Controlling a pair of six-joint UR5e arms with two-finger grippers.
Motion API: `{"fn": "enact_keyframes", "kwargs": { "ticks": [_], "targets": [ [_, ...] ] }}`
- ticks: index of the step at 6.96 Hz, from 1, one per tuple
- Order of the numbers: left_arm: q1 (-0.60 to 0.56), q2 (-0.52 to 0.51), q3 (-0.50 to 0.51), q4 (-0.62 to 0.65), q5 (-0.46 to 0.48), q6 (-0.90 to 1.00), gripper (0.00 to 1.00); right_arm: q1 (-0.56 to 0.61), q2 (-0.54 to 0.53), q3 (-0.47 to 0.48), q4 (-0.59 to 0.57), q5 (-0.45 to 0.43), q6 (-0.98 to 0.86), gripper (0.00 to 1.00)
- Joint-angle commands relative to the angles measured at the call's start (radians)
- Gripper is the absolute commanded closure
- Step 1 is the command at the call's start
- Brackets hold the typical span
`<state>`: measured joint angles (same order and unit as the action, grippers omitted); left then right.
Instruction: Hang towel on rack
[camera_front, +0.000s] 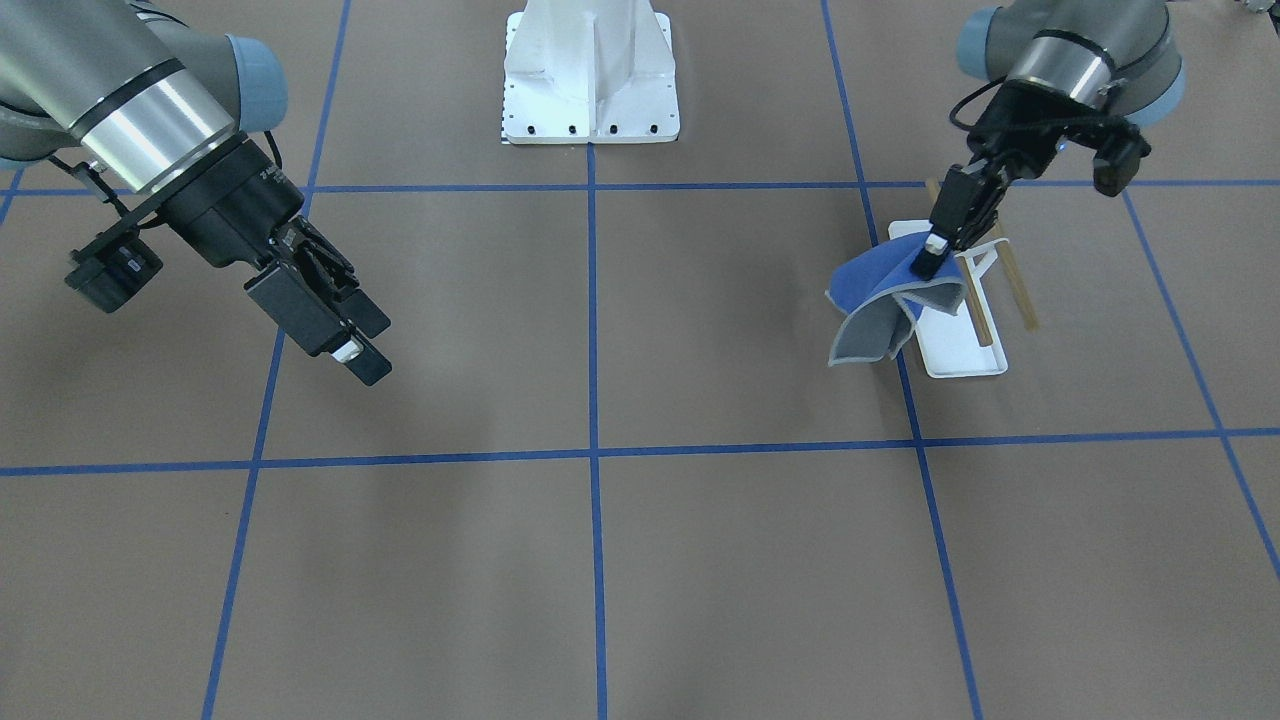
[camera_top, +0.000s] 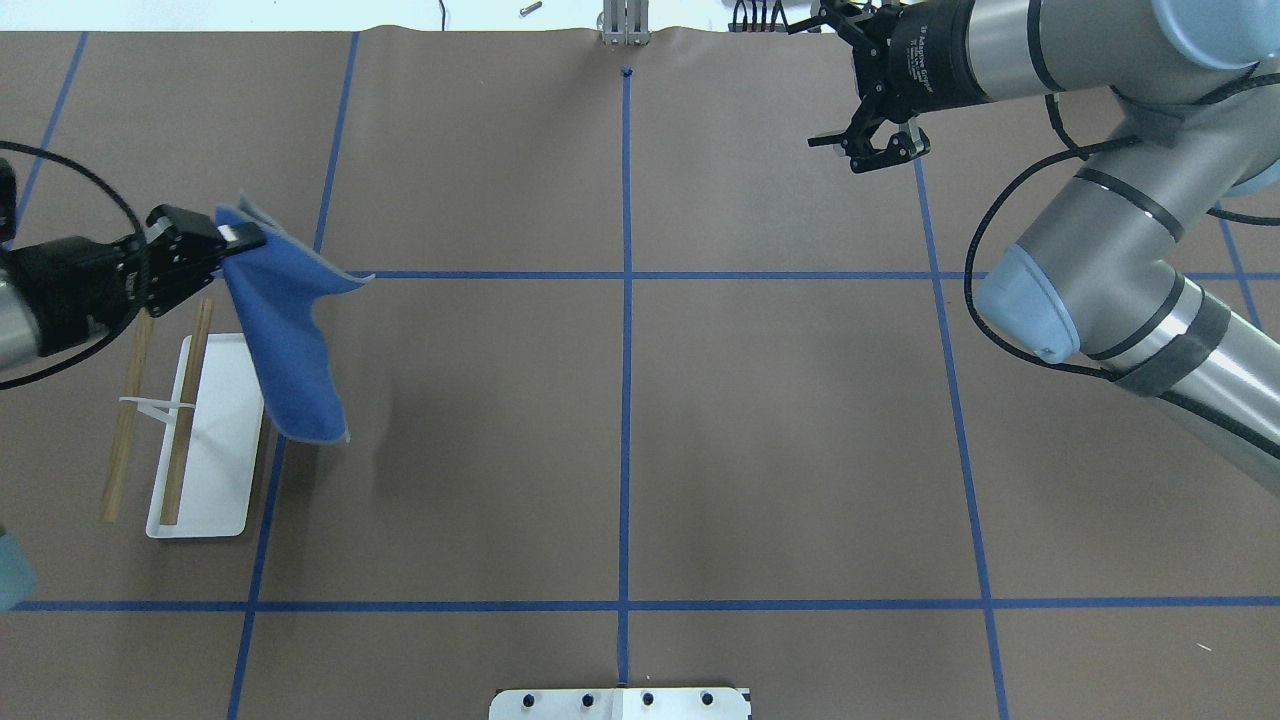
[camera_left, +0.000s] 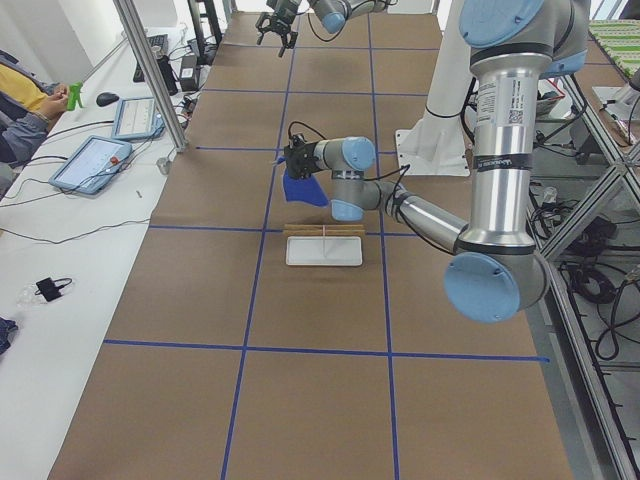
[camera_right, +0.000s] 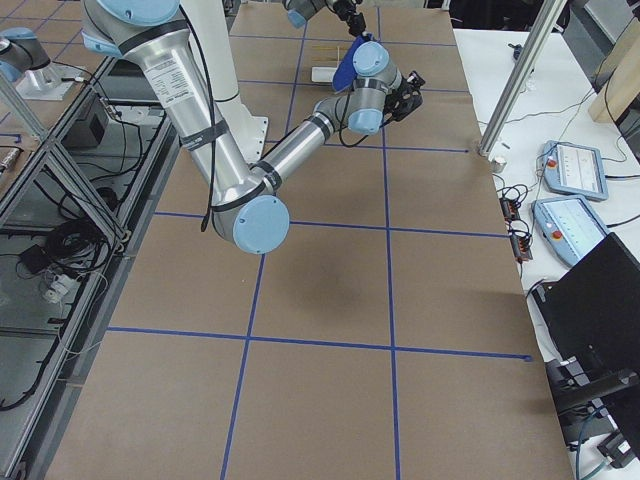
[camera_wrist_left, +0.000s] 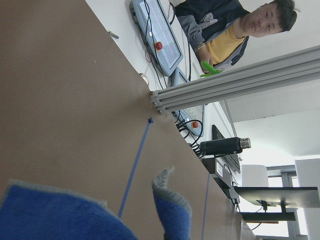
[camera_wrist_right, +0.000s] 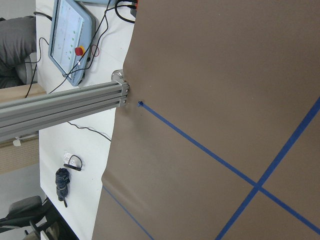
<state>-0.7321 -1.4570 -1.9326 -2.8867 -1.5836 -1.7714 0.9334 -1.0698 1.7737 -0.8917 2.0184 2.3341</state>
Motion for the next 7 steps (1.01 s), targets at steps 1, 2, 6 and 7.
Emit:
{"fn": "enact_keyframes", "kwargs": {
  "ticks": [1,2,6,7],
  "targets": [
    [-0.003,0.174,0.015,-0.161,-0.001,0.041,1.00,0.001,-0.027,-0.002,0.000,-0.003,-0.070,0.00],
    [-0.004,0.199,0.041,-0.187,-0.001,0.040,1.00,-0.001,-0.029,-0.003,0.000,-0.003,-0.075,0.00],
    [-0.012,0.256,0.152,-0.302,-0.001,0.032,1.00,-0.004,-0.030,-0.007,0.000,-0.006,-0.085,0.00],
    [-0.015,0.270,0.153,-0.302,0.001,0.027,1.00,-0.002,-0.030,-0.007,0.000,-0.006,-0.085,0.00]
  ]
}}
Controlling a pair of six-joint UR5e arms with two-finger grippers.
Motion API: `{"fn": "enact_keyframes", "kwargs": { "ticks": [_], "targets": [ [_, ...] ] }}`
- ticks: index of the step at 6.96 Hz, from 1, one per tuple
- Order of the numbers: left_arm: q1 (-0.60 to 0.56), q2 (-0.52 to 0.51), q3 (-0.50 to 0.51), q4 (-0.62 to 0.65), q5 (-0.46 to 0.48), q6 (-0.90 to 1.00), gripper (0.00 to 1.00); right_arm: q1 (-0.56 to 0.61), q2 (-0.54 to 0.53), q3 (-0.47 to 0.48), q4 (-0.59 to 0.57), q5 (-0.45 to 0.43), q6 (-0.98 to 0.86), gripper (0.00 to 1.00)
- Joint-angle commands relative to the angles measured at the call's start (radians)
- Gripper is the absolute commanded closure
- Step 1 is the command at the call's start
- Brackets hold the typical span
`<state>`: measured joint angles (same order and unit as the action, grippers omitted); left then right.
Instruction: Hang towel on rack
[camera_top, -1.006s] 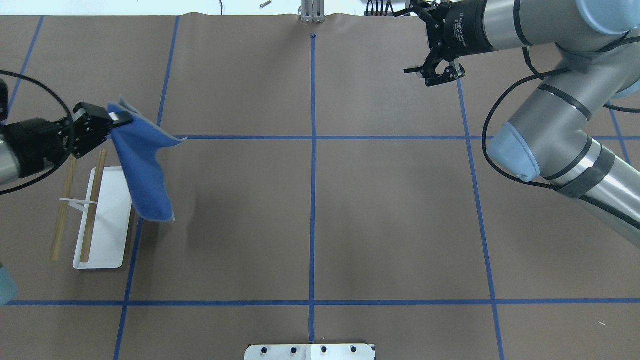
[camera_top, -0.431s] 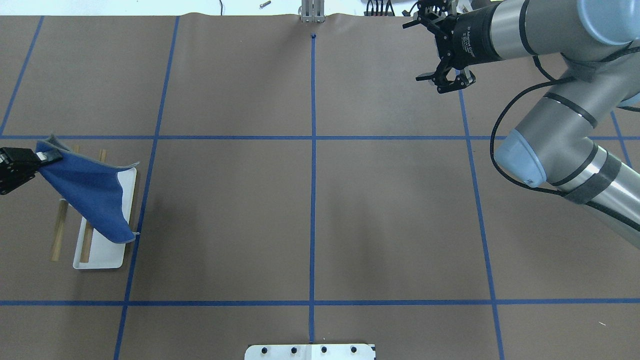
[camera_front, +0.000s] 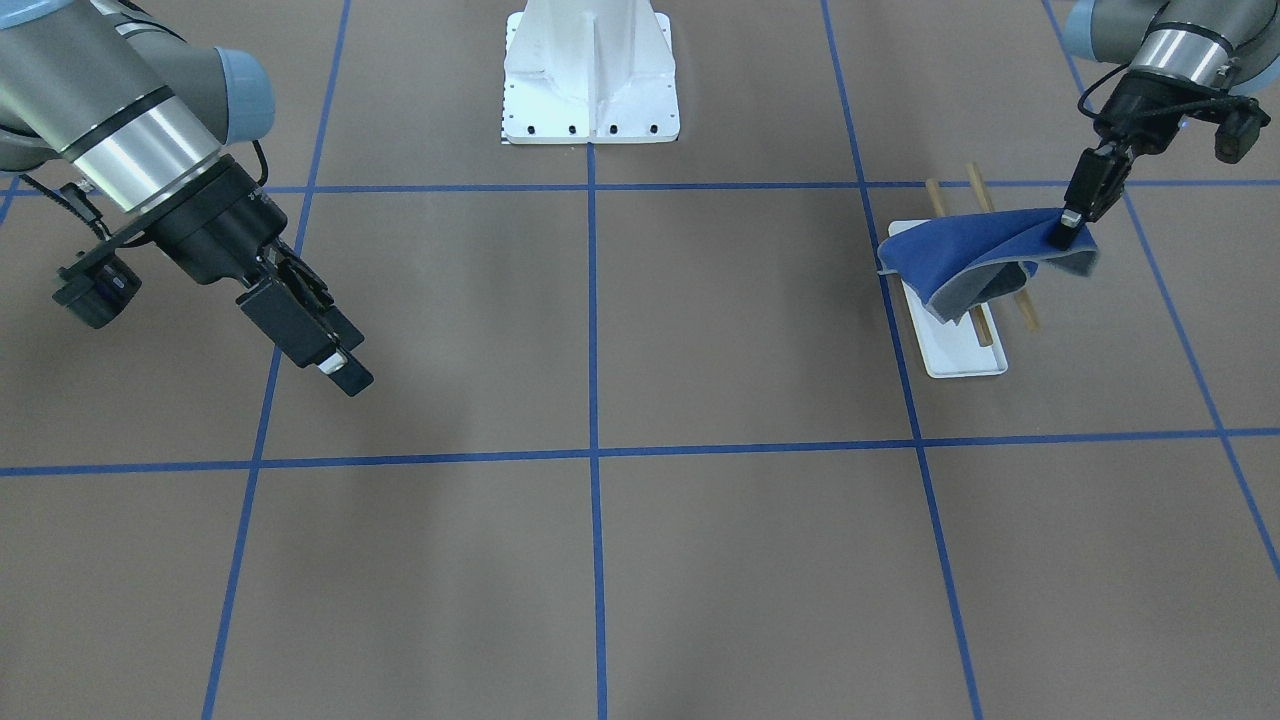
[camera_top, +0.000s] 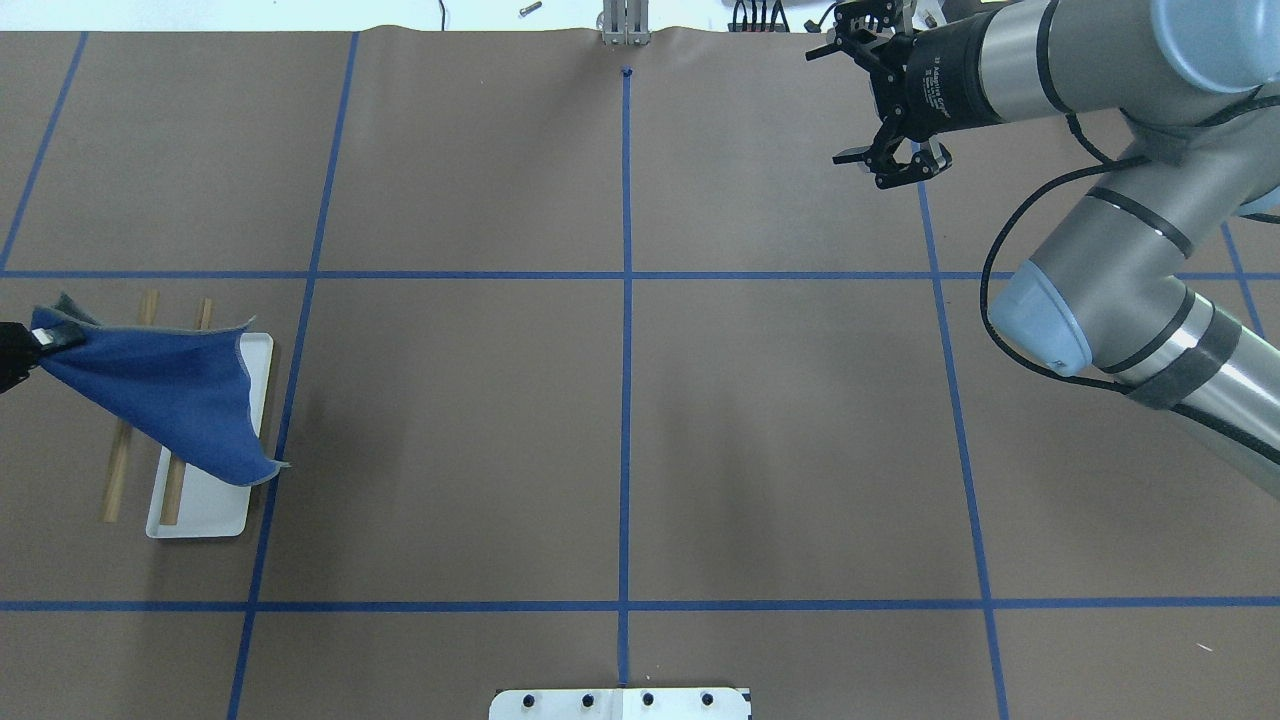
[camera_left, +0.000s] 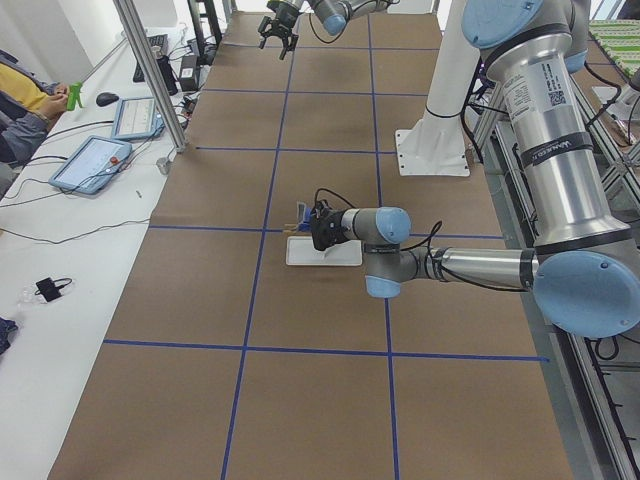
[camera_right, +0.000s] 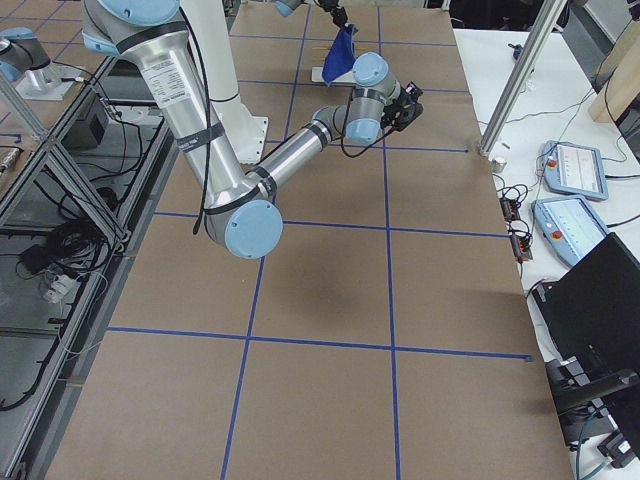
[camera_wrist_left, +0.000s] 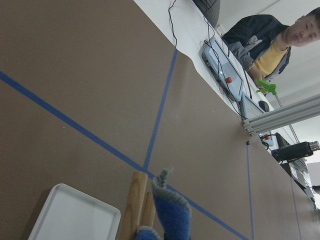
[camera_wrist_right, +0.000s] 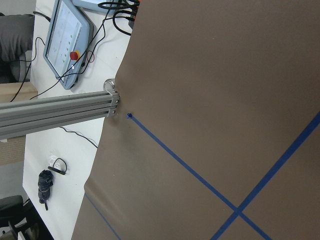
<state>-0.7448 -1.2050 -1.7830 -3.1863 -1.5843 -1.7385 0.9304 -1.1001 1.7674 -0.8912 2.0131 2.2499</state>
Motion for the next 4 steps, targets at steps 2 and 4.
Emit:
{"fn": "enact_keyframes", "kwargs": {
  "ticks": [2,4],
  "targets": [
    [-0.004,0.025,0.037,-0.003,0.001,-0.009,1.00,-0.001,0.000,0.000,0.000,0.000,-0.001,0.00],
    [-0.004,0.025,0.059,-0.003,0.001,-0.009,1.00,0.001,0.000,0.000,0.000,0.000,-0.001,0.00]
  ]
}}
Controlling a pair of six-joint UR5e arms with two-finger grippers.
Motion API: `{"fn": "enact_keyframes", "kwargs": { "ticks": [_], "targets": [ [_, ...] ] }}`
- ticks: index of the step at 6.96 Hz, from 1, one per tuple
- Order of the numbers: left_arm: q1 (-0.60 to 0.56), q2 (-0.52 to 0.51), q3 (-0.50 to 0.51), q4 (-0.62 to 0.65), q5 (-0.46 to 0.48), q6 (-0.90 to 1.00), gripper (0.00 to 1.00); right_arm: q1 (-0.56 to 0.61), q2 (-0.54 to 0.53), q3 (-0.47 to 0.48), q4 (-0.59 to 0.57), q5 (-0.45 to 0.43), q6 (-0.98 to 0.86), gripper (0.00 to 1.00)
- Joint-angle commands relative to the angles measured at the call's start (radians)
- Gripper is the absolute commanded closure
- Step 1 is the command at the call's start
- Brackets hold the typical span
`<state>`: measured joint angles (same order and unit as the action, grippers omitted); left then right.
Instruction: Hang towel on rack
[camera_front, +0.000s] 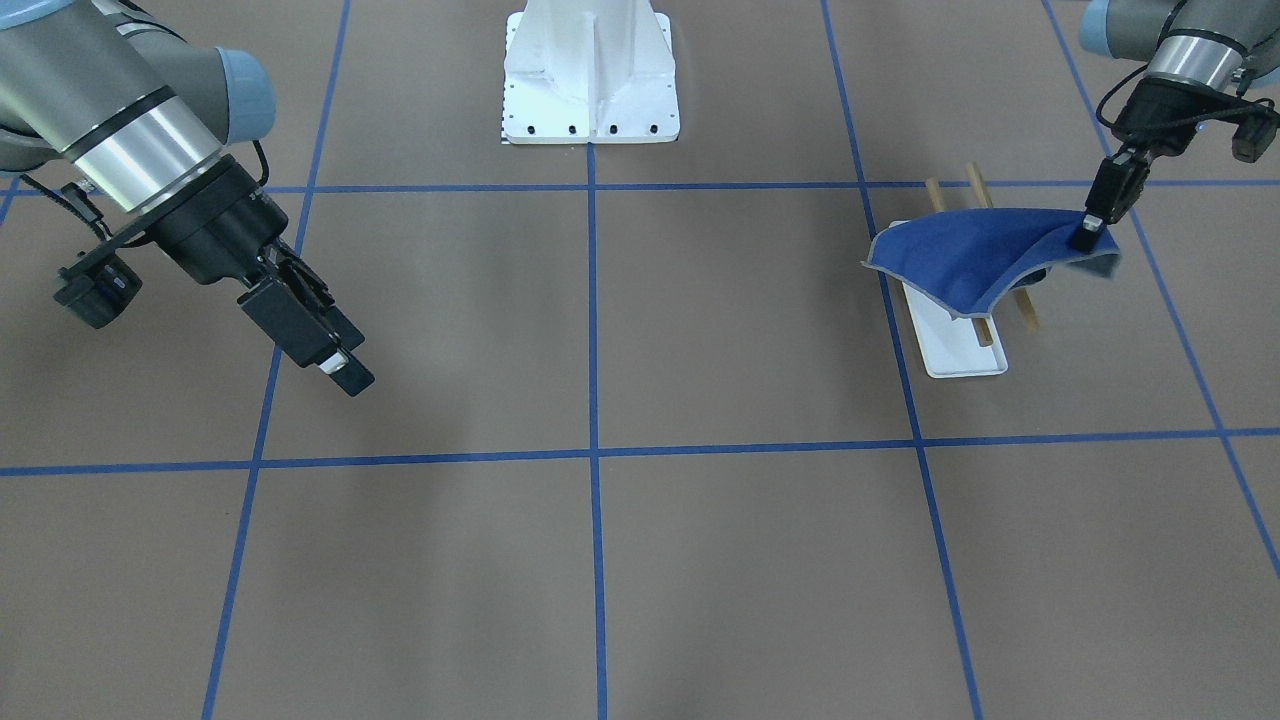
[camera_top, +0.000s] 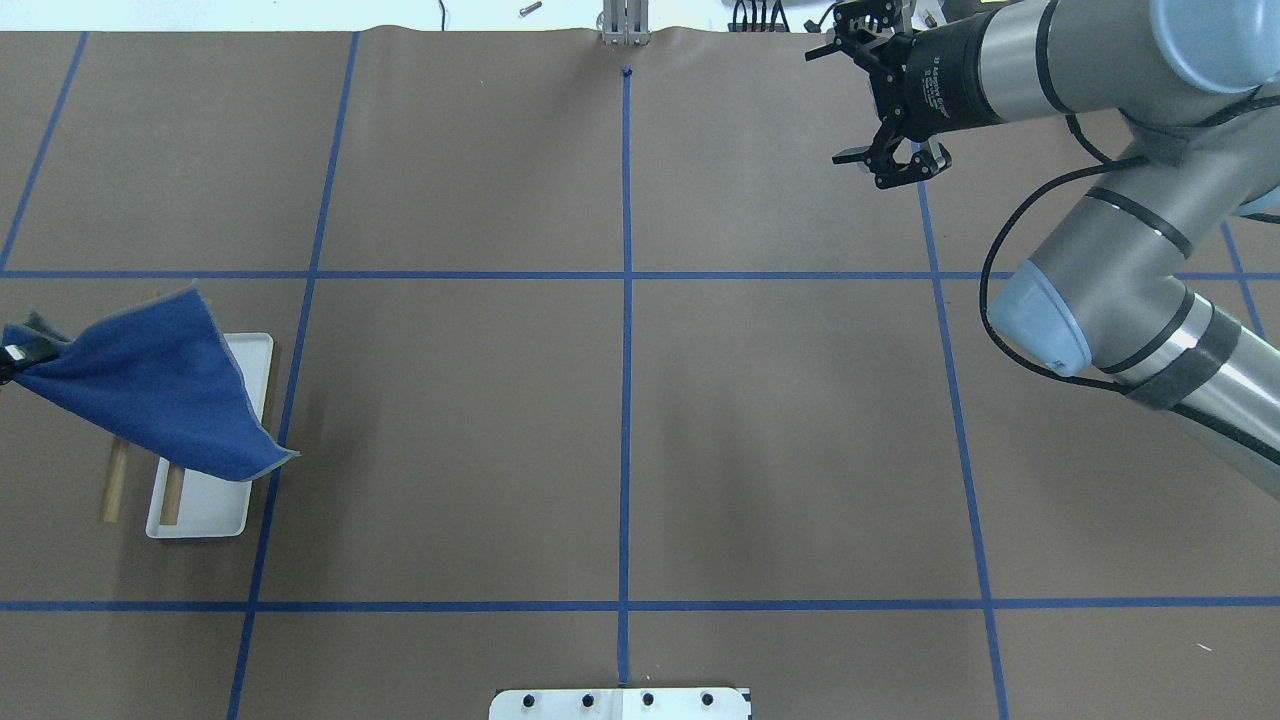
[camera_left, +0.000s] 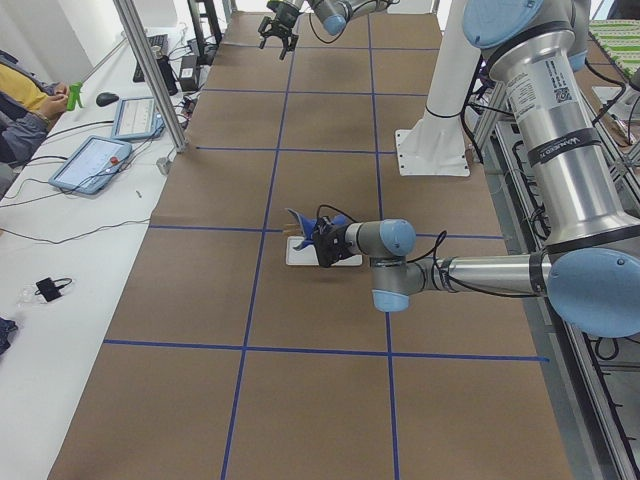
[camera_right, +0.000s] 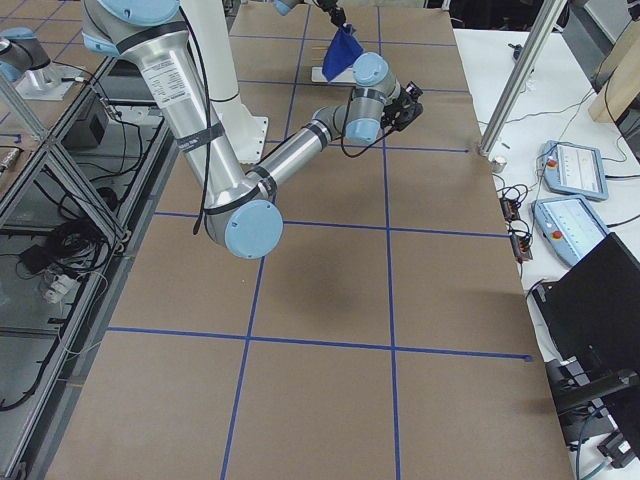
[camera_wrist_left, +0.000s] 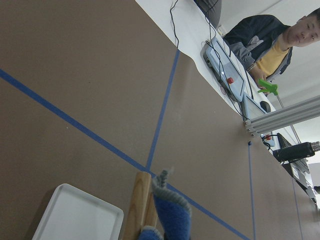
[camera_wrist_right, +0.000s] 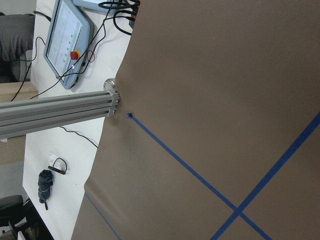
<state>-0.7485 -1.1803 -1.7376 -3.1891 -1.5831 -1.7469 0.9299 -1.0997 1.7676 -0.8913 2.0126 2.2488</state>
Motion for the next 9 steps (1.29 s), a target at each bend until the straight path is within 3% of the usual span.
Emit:
{"fn": "enact_keyframes", "kwargs": {
  "ticks": [1,6,7,8,9],
  "targets": [
    [0.000,0.001,0.023,0.000,0.000,0.000,1.00,0.001,-0.002,0.000,0.000,0.000,0.000,0.00],
    [0.000,0.002,0.033,0.000,0.000,-0.045,1.00,0.003,-0.002,0.000,-0.002,-0.002,0.000,0.00],
    [0.000,0.008,0.035,0.000,0.000,-0.045,0.85,0.003,-0.002,0.000,-0.002,0.000,0.000,0.00],
    [0.000,0.008,0.044,0.000,0.000,-0.045,0.52,0.000,-0.003,-0.002,-0.002,-0.006,0.000,0.00],
    [0.000,0.008,0.055,0.000,0.002,-0.045,0.02,-0.008,-0.003,-0.007,-0.002,-0.021,0.000,0.00]
  ]
}}
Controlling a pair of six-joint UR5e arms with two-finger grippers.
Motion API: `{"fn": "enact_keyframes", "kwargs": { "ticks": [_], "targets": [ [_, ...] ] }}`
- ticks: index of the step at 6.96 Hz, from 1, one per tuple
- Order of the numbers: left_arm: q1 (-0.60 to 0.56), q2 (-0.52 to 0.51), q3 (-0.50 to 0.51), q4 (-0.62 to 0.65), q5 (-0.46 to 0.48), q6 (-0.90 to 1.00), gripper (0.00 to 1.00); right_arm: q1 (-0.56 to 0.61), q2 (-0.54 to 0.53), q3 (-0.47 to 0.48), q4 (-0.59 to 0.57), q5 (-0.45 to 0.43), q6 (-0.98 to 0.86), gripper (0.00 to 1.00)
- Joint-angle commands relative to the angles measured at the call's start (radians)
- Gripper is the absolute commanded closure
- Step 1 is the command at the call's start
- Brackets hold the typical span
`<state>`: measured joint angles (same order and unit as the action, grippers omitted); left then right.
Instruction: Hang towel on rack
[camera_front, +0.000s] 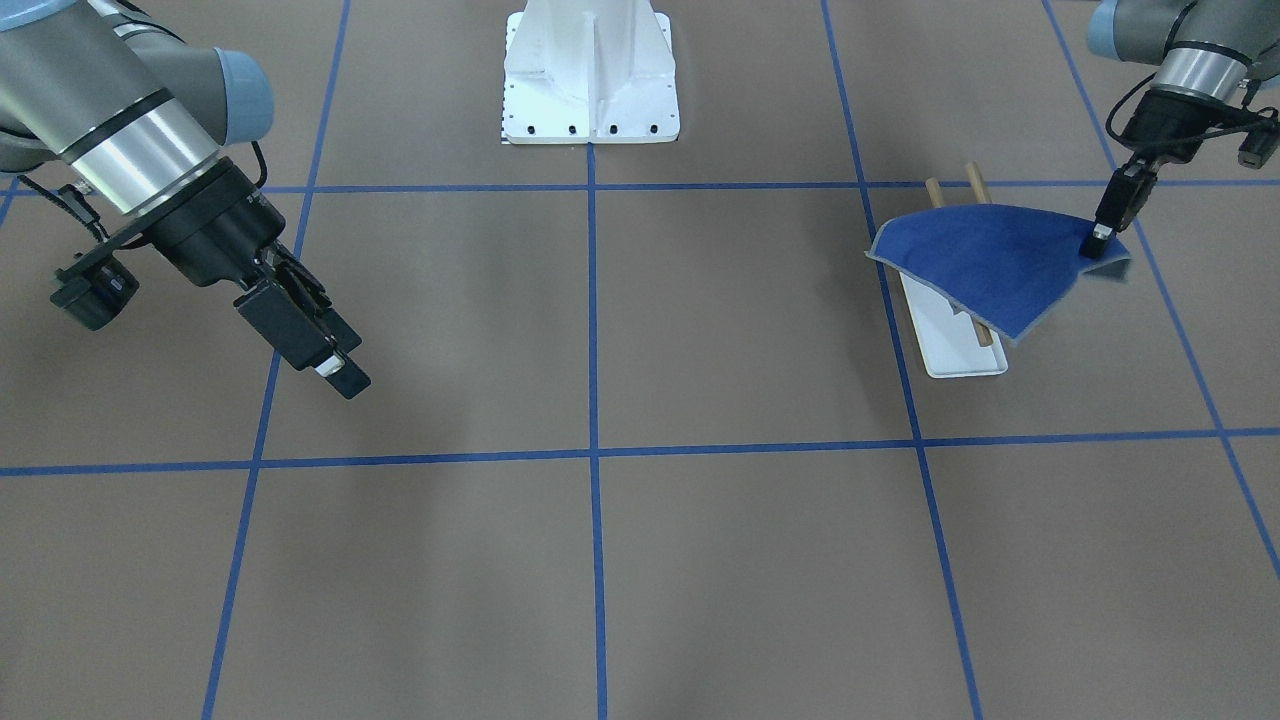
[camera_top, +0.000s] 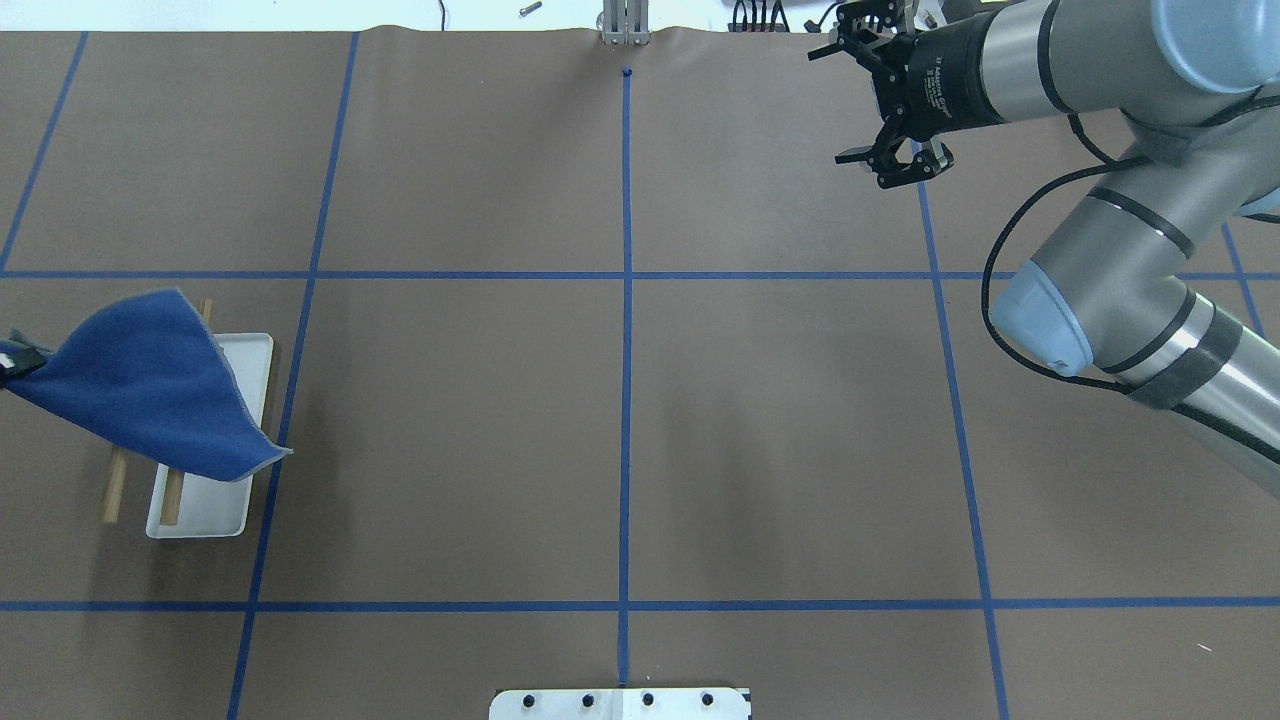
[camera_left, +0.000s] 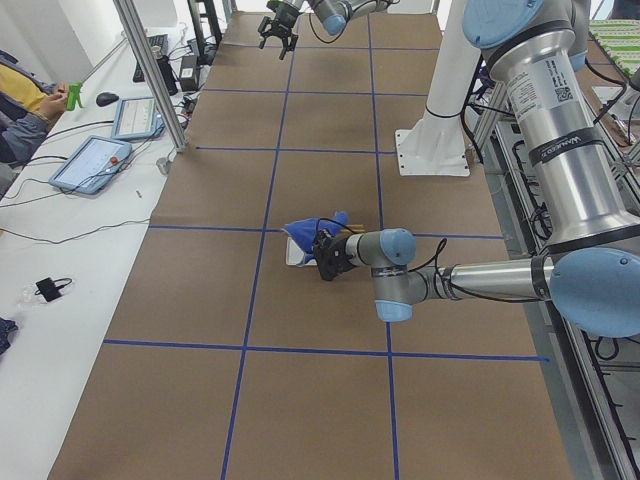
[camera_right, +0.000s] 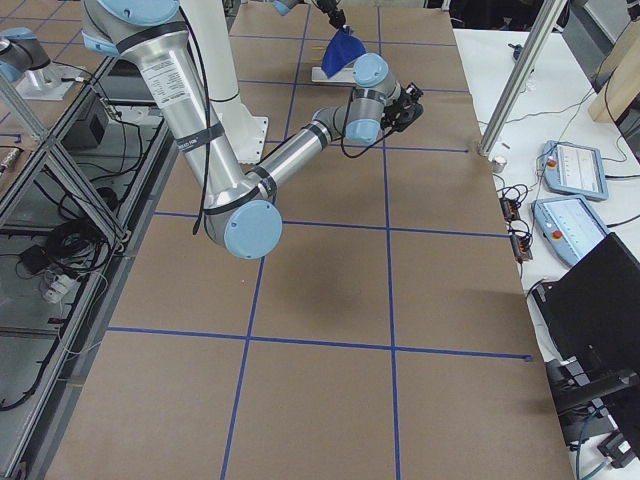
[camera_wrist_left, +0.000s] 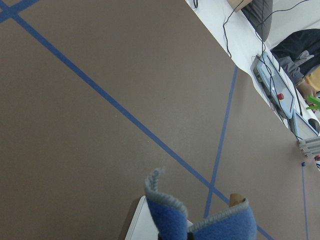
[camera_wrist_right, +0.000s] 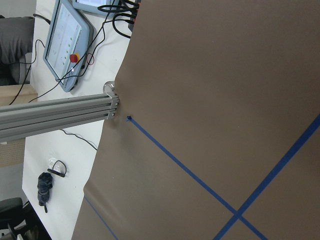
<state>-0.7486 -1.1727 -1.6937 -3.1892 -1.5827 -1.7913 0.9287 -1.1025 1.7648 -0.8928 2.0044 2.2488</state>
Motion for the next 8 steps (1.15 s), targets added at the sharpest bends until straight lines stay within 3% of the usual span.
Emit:
{"fn": "enact_keyframes", "kwargs": {
  "ticks": [1,5,7,8],
  "targets": [
    [0.000,0.001,0.023,0.000,0.019,0.000,0.02,-0.011,0.000,-0.005,0.000,-0.021,0.000,0.00],
    [-0.005,-0.002,0.039,0.000,0.017,0.019,0.02,0.005,-0.011,-0.007,-0.009,-0.016,-0.068,0.00],
    [-0.122,-0.027,0.043,0.023,-0.037,0.373,0.01,0.071,-0.039,0.001,-0.102,0.020,-0.292,0.00],
    [-0.168,-0.031,0.064,0.091,-0.051,0.527,0.02,0.131,-0.103,-0.001,-0.103,0.095,-0.430,0.00]
  ]
}}
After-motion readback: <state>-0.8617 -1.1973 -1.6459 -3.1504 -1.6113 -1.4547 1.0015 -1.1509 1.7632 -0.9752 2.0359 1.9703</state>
